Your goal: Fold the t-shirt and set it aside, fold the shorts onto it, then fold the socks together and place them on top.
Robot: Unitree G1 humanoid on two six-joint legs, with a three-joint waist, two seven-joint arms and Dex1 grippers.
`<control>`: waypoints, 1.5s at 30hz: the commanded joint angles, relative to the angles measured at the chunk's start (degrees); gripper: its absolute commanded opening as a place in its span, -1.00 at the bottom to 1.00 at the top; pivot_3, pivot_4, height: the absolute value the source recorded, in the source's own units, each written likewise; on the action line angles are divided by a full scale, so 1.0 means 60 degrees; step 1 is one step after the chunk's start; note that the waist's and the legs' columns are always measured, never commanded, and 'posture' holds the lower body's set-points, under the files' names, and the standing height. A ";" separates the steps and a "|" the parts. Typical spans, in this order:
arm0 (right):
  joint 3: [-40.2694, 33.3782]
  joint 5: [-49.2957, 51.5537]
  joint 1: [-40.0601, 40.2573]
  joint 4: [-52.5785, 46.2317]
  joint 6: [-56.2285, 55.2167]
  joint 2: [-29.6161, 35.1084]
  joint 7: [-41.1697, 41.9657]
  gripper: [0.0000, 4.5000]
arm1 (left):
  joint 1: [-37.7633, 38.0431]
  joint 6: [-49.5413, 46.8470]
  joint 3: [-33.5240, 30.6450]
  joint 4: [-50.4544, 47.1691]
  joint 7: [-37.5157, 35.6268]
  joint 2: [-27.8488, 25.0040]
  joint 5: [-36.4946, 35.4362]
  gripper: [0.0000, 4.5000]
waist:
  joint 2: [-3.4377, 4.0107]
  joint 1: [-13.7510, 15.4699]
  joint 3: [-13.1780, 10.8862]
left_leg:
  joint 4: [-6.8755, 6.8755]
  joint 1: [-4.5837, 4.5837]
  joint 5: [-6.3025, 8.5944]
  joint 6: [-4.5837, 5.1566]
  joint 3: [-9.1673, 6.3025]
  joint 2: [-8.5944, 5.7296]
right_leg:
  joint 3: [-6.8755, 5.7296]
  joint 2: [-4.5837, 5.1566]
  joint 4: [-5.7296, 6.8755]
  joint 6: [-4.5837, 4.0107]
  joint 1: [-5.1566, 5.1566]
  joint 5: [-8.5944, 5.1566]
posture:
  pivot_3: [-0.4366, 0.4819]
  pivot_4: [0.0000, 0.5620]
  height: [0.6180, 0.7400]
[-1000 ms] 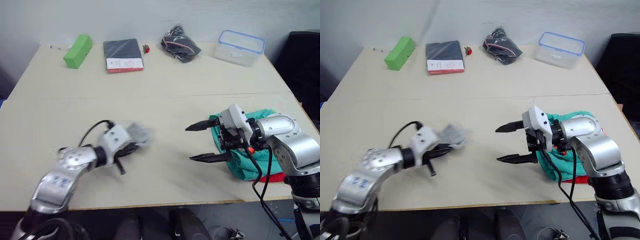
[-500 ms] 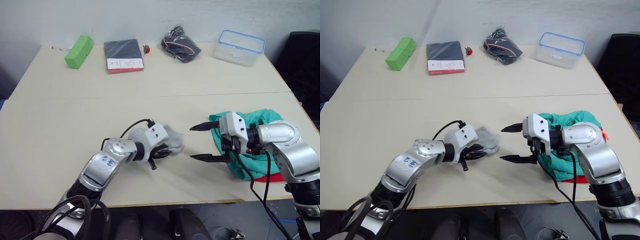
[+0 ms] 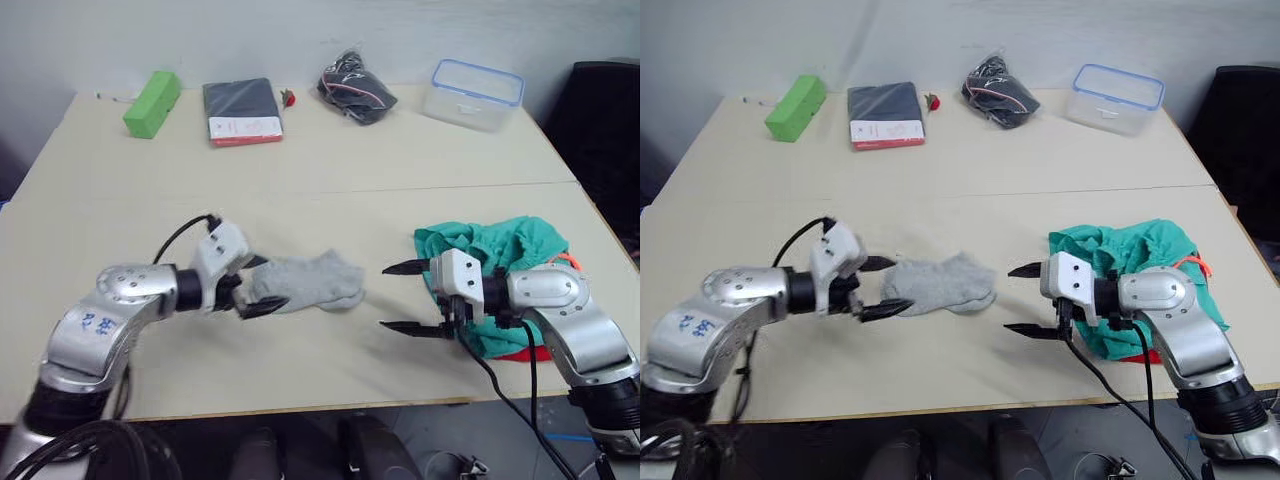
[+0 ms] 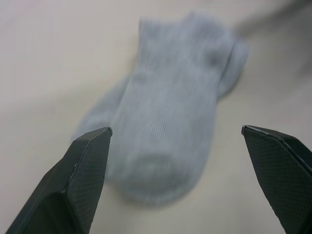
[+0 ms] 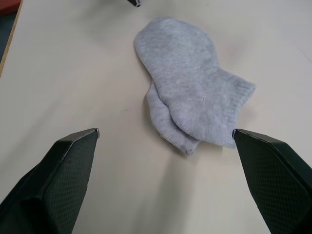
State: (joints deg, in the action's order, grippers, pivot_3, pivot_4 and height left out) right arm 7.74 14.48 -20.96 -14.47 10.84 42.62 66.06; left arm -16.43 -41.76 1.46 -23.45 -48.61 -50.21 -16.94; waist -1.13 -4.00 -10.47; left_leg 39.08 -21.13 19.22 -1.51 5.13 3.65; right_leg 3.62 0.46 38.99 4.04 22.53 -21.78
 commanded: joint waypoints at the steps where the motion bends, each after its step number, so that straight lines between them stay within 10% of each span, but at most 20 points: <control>1: 0.0678 -0.0871 -0.0216 0.0189 -0.1224 -0.0472 -0.0348 1.00 | 0.0227 0.2446 0.0423 0.0942 -0.0365 -0.0411 0.1178 0.99 | 0.0000 0.0015 0.0000 | 0.0001 0.0001 0.0000 0.0001 0.0001 -0.0002 | 0.0000 0.0003 0.0001 -0.0001 0.0000 0.0000 | -0.05 -0.47 1.00; 20: 0.2037 -0.4259 -0.1370 0.3252 -0.5065 -0.1462 -0.2091 0.83 | -0.3012 0.8304 0.1947 0.7348 -0.1455 0.1180 0.3243 1.00 | -0.0011 0.0145 0.0004 | 0.0029 0.0010 0.0009 0.0023 0.0019 -0.0009 | -0.0012 0.0023 0.0055 0.0000 0.0009 0.0000 | -0.05 -0.47 1.00; 32: 0.2001 -0.4449 -0.1398 0.3587 -0.5132 -0.1508 -0.2224 -0.99 | -0.4342 0.9382 0.3022 1.0138 -0.2675 0.1867 0.4236 -0.54 | -0.0001 0.0157 0.0022 | 0.0093 0.0031 0.0010 0.0025 0.0019 -0.0010 | -0.0013 0.0028 0.0114 0.0000 -0.0013 0.0000 | -0.05 -0.47 1.00; 36: 0.2026 -0.4438 -0.1328 0.3640 -0.5201 -0.1485 -0.2199 -1.00 | -0.4428 0.9188 0.3159 1.0326 -0.3037 0.1925 0.4319 -0.98 | 0.0000 0.0144 0.0028 | 0.0108 0.0037 0.0010 0.0025 0.0018 -0.0010 | -0.0010 0.0027 0.0129 0.0000 -0.0020 0.0000 | -0.05 -0.47 1.00; 45: 0.2071 -0.3827 -0.1409 0.4226 -0.6652 -0.1185 -0.1462 -1.00 | -0.2414 0.6413 0.2988 0.6000 -0.4895 0.0566 0.3309 -0.98 | 0.0001 -0.0137 0.0038 | 0.0037 0.0093 0.0009 0.0023 0.0045 -0.0007 | -0.0004 0.0028 0.0125 -0.0001 -0.0031 -0.0001 | -0.05 -0.47 1.00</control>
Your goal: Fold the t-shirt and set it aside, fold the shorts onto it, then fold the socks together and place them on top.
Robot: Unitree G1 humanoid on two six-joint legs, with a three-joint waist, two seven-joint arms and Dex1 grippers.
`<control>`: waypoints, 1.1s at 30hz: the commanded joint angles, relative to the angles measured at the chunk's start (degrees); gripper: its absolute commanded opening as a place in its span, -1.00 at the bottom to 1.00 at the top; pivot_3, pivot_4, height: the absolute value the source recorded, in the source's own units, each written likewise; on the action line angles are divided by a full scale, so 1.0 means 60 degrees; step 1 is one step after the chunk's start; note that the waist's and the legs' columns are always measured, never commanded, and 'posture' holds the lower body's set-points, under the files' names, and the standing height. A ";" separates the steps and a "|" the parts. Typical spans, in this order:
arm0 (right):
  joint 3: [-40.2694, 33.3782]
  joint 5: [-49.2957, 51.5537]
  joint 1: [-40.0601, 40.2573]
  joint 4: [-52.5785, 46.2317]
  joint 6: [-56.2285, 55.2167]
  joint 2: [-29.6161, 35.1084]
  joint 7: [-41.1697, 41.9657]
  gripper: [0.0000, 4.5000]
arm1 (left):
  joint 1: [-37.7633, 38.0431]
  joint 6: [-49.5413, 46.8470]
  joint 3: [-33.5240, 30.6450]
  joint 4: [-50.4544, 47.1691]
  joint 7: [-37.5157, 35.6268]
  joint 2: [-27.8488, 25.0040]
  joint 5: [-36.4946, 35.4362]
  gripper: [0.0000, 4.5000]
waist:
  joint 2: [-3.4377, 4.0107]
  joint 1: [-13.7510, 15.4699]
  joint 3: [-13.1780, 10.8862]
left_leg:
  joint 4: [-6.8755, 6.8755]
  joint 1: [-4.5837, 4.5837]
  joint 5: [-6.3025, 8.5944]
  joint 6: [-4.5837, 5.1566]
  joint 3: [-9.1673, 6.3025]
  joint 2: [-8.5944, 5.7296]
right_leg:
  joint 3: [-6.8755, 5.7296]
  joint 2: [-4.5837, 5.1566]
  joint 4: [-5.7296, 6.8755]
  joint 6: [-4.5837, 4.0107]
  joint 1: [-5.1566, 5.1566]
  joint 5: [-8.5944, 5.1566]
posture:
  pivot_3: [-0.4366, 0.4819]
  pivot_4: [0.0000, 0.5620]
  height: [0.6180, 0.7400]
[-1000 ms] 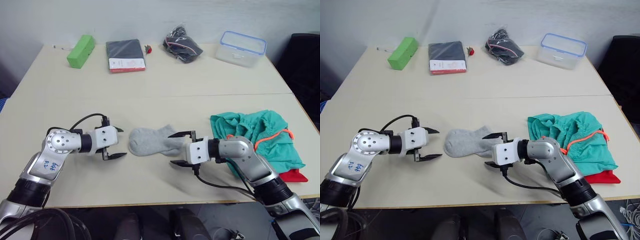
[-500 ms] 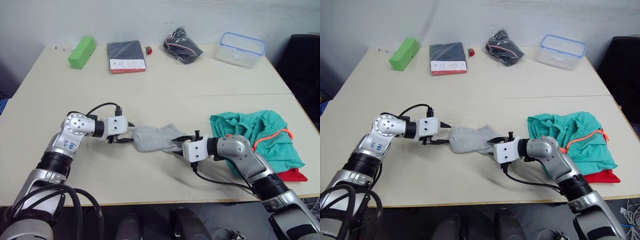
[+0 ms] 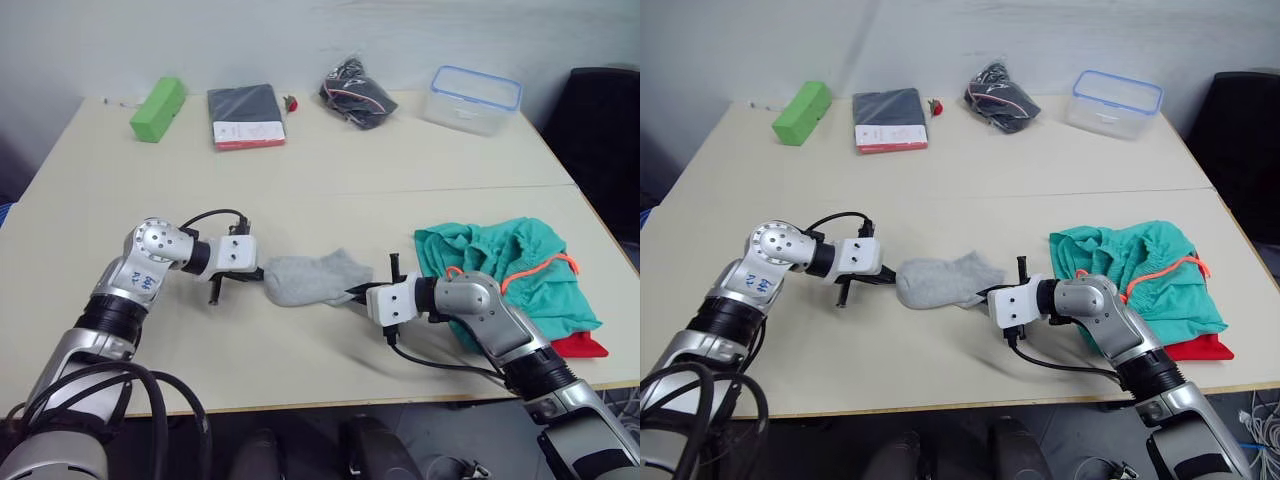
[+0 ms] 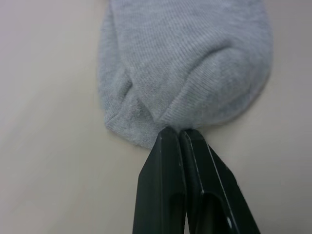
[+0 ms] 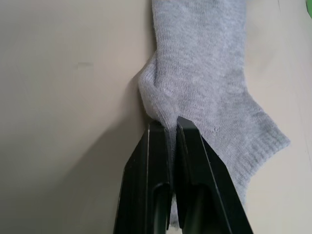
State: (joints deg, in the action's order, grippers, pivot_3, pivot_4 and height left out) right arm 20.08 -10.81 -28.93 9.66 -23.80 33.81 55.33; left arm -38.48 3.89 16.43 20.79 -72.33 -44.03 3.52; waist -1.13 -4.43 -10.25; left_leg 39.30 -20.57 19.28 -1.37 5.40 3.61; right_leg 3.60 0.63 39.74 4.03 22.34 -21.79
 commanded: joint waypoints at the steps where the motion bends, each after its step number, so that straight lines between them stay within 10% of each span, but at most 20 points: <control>1: 0.0040 0.0390 -0.0157 0.0479 -0.1325 0.0323 0.0382 -1.00 | 0.1663 -0.1648 0.0371 -0.2157 -0.0944 -0.0703 -0.0228 -0.98 | 0.0002 -0.0111 0.0001 | -0.0018 0.0015 -0.0001 -0.0002 0.0002 0.0001 | 0.0000 0.0000 -0.0006 -0.0001 -0.0006 -0.0001 | -0.05 -0.47 1.00; 17: 0.0695 0.1574 -0.1078 0.3208 -0.4844 0.0328 0.1929 -1.00 | 0.5533 -0.4398 -0.1783 -0.7386 0.1128 -0.1959 -0.0886 -0.98 | 0.0003 -0.0093 -0.0004 | -0.0040 0.0076 0.0009 0.0002 -0.0008 0.0007 | -0.0006 -0.0006 -0.0057 -0.0011 -0.0078 -0.0006 | -0.05 -0.47 1.00; 23: 0.0609 0.2125 -0.0705 0.2302 -0.4205 0.0657 0.2292 -0.23 | 0.6016 -0.4478 -0.2262 -0.7540 0.1359 -0.2057 -0.1379 -0.72 | 0.0004 -0.0070 -0.0005 | -0.0040 0.0079 0.0009 0.0002 -0.0010 0.0007 | -0.0008 -0.0006 -0.0056 -0.0012 -0.0083 -0.0007 | -0.05 -0.47 1.00; 30: -0.0100 0.3377 0.0142 0.0025 -0.2402 0.1762 0.2488 0.85 | 0.6840 -0.5947 -0.4414 -0.8624 0.1212 -0.1841 -0.3899 0.26 | -0.0005 -0.0046 -0.0024 | -0.0046 0.0065 0.0019 0.0017 -0.0026 0.0009 | -0.0021 0.0001 -0.0066 -0.0015 -0.0078 -0.0009 | -0.05 -0.47 1.00; 33: -0.0416 0.3803 0.0254 -0.0587 -0.0925 0.2027 0.2456 0.86 | 0.6610 -0.7052 -0.4827 -0.8758 0.1350 -0.1870 -0.4809 0.53 | -0.0005 -0.0041 -0.0025 | -0.0044 0.0068 0.0037 0.0048 -0.0031 0.0008 | -0.0026 0.0003 -0.0078 -0.0015 -0.0093 -0.0008 | -0.05 -0.47 1.00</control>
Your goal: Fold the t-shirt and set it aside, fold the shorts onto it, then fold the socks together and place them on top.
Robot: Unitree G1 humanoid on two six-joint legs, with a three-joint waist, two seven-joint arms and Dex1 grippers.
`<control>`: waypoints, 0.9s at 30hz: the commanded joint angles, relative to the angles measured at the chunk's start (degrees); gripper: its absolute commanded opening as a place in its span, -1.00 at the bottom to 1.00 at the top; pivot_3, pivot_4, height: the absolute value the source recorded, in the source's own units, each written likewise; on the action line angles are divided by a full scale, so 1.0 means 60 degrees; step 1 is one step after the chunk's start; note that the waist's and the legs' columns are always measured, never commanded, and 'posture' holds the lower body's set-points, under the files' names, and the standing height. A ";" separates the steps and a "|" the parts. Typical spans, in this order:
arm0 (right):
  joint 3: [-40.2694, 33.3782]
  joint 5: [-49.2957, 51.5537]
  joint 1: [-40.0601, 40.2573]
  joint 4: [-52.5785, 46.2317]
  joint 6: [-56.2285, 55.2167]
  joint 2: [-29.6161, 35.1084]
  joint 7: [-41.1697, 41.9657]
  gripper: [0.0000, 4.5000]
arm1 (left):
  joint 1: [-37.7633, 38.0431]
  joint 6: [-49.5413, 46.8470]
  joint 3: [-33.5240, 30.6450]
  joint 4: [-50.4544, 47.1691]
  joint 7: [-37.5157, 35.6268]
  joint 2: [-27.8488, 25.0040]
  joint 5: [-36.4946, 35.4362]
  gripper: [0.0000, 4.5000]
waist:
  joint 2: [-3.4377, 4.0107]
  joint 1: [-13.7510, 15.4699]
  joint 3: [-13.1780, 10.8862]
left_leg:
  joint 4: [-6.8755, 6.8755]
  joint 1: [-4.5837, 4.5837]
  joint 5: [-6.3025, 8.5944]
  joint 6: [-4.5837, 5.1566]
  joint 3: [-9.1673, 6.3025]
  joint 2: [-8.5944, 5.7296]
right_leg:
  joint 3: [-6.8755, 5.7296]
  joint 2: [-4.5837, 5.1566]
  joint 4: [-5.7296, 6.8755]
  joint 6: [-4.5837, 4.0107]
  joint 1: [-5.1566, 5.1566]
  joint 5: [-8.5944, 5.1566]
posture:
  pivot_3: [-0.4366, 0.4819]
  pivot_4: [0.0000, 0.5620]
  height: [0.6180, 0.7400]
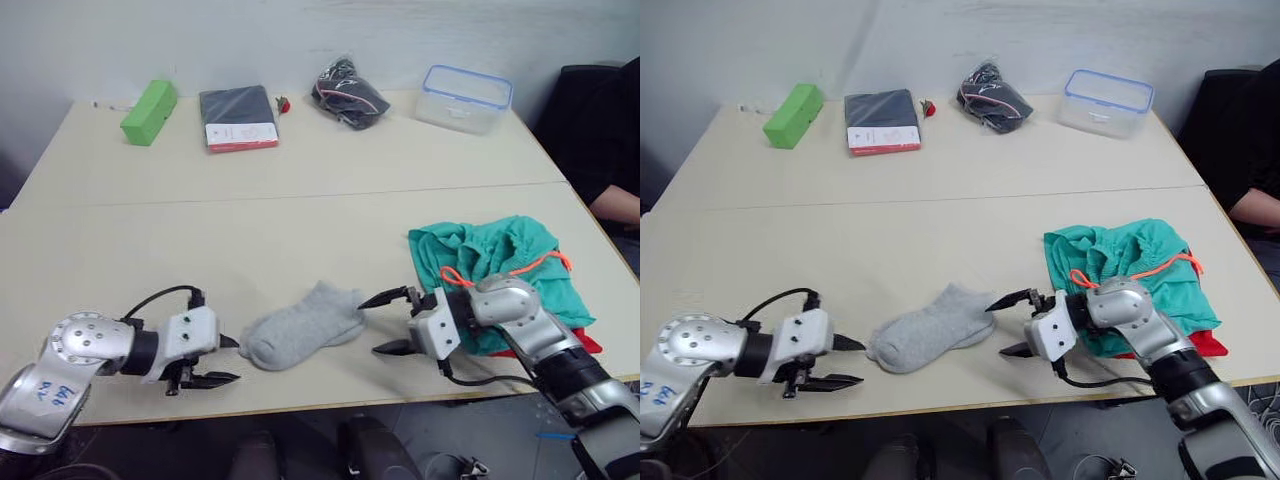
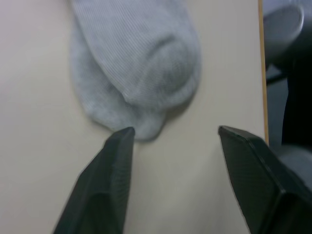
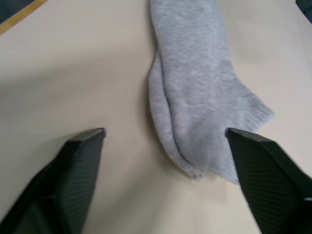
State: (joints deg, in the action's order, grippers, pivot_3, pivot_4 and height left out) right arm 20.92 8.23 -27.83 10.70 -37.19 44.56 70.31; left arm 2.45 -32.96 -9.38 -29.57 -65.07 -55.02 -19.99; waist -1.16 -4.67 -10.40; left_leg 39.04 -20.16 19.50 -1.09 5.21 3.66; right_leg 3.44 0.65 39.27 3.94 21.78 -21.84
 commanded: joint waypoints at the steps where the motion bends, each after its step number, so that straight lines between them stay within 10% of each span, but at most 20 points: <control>1: -0.0667 0.1166 0.0067 -0.1161 0.2679 0.0280 -0.0081 0.86 | -0.0356 -0.1445 -0.0523 -0.0365 0.0293 -0.0041 -0.1161 0.53 | 0.0000 0.0005 0.0000 | -0.0001 0.0001 0.0000 0.0000 -0.0003 0.0000 | -0.0002 0.0000 -0.0001 0.0000 -0.0002 0.0000 | -0.05 -0.47 1.00; 10: -0.0420 0.2211 -0.1097 -0.2569 0.9951 -0.0219 -0.0404 0.86 | -0.1386 -0.4330 0.0340 0.0303 0.1907 0.0889 -0.2250 0.53 | -0.0004 -0.0005 -0.0006 | -0.0009 -0.0005 0.0000 -0.0002 -0.0015 0.0000 | -0.0009 -0.0001 -0.0024 0.0000 -0.0005 0.0000 | -0.05 -0.47 1.00; 18: 0.0014 0.1444 -0.1618 -0.2010 1.1303 -0.0954 -0.0554 0.86 | -0.2244 -0.5349 0.1204 0.0618 0.2835 0.1779 -0.2573 0.53 | -0.0009 0.0055 -0.0006 | -0.0006 -0.0066 -0.0021 -0.0045 -0.0019 -0.0008 | -0.0014 0.0005 -0.0033 0.0002 0.0051 0.0001 | -0.05 -0.47 1.00; 27: -0.0145 0.1435 -0.1398 -0.2329 1.1552 -0.1113 -0.0469 -0.29 | -0.2231 -0.5424 0.1453 0.0511 0.2853 0.1692 -0.2784 -0.39 | -0.0009 -0.0001 -0.0005 | 0.0017 -0.0153 -0.0029 -0.0056 -0.0017 -0.0008 | -0.0011 0.0003 -0.0013 0.0006 0.0137 0.0003 | -0.05 -0.47 1.00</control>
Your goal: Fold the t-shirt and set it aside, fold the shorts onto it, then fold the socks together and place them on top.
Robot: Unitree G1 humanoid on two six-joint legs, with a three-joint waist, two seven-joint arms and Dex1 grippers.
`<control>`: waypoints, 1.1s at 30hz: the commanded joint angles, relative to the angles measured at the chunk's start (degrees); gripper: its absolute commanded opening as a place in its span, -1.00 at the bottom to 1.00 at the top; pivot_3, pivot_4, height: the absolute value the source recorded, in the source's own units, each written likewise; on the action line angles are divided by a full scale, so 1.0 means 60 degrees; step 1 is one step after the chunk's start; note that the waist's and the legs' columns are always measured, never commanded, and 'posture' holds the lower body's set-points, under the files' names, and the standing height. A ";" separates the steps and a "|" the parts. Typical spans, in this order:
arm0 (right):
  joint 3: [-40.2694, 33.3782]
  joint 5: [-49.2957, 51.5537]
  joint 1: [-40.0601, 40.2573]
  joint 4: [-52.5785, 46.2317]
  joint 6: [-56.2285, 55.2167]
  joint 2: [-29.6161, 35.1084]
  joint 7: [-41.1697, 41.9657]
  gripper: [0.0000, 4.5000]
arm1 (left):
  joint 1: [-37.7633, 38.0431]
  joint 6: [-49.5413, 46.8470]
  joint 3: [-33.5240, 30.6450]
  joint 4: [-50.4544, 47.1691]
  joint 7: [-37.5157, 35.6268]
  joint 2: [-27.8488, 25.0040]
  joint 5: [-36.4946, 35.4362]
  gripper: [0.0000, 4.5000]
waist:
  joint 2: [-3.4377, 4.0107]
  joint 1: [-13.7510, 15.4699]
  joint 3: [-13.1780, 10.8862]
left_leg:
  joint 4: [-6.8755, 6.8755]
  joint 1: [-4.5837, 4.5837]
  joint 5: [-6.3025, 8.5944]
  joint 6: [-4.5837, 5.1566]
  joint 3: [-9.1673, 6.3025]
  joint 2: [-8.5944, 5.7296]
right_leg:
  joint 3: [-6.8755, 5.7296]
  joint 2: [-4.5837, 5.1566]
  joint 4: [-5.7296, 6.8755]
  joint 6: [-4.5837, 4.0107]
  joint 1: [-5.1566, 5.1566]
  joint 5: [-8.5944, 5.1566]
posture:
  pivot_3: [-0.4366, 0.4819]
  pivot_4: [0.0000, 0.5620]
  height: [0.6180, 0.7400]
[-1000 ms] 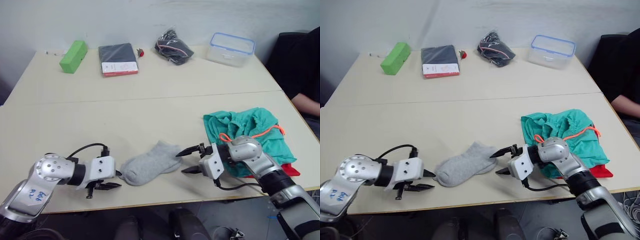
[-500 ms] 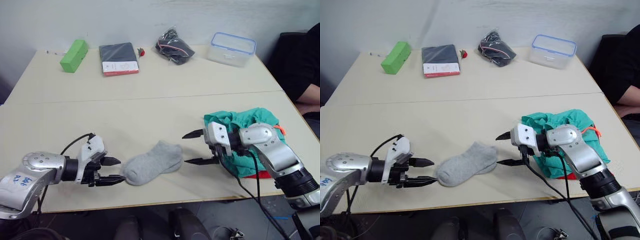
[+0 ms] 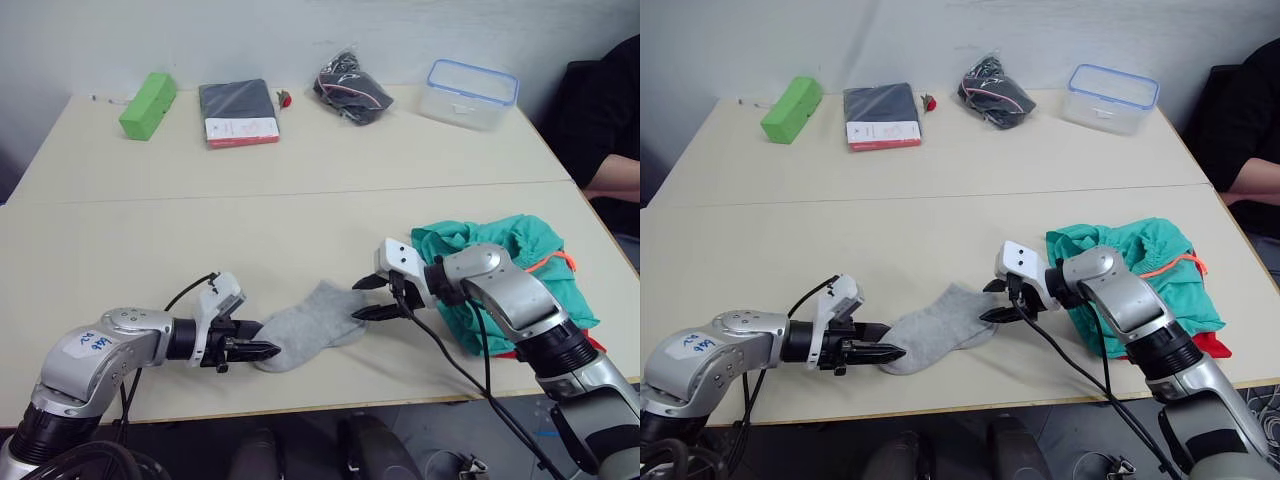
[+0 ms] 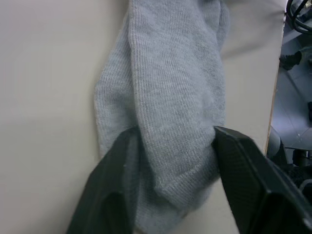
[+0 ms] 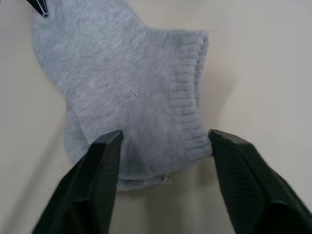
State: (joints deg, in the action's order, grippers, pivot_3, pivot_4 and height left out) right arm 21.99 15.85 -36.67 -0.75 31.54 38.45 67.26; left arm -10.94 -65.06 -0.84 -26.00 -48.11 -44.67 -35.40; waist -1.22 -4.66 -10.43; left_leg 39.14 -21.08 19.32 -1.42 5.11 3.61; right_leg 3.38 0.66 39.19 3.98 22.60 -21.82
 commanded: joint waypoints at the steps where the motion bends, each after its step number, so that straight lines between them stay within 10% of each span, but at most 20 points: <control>1: -0.0349 0.0184 0.0080 -0.0482 0.0134 -0.0100 0.0023 -0.44 | 0.0012 -0.0094 0.0021 -0.0132 0.0029 -0.0048 -0.0257 -0.52 | 0.0000 -0.0002 0.0000 | 0.0000 0.0000 0.0000 0.0000 0.0000 0.0000 | 0.0000 -0.0001 0.0000 0.0000 0.0000 0.0000 | -0.05 -0.47 1.00; 5: -0.0443 0.0261 0.0113 -0.0733 0.0297 -0.0095 0.0029 -0.99 | 0.0061 -0.0204 -0.0049 -0.0319 0.0077 -0.0088 -0.0415 -1.00 | 0.0000 0.0008 0.0000 | 0.0000 -0.0002 0.0000 0.0000 -0.0001 0.0000 | 0.0000 0.0000 -0.0001 0.0000 0.0000 0.0000 | -0.05 -0.47 1.00; 31: -0.1128 0.0586 0.0736 -0.1721 0.0310 -0.0042 -0.0149 -0.99 | -0.0077 0.0432 -0.0675 -0.0303 0.0129 -0.0823 -0.0905 -1.00 | -0.0001 0.0005 -0.0001 | -0.0003 -0.0007 0.0001 0.0001 -0.0002 -0.0001 | -0.0001 -0.0002 -0.0010 0.0000 -0.0001 0.0000 | -0.05 -0.47 1.00; 33: -0.1097 0.0547 0.0803 -0.1721 0.0238 -0.0027 -0.0147 -1.00 | -0.0013 0.0488 -0.0550 -0.0234 0.0199 -0.0802 -0.0804 -0.75 | -0.0002 0.0008 -0.0001 | -0.0003 -0.0007 0.0001 0.0001 -0.0002 -0.0001 | -0.0001 -0.0003 -0.0012 0.0000 -0.0001 0.0000 | -0.05 -0.47 1.00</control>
State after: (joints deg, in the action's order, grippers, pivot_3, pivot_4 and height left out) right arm 17.16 18.48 -32.26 -8.97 33.71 37.68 66.27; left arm -11.22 -63.36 -4.46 -27.55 -47.20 -49.32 -40.88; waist -1.23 -4.61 -10.44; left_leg 39.12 -21.13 19.33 -1.42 5.10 3.61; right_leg 3.37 0.64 39.11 3.98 22.60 -21.82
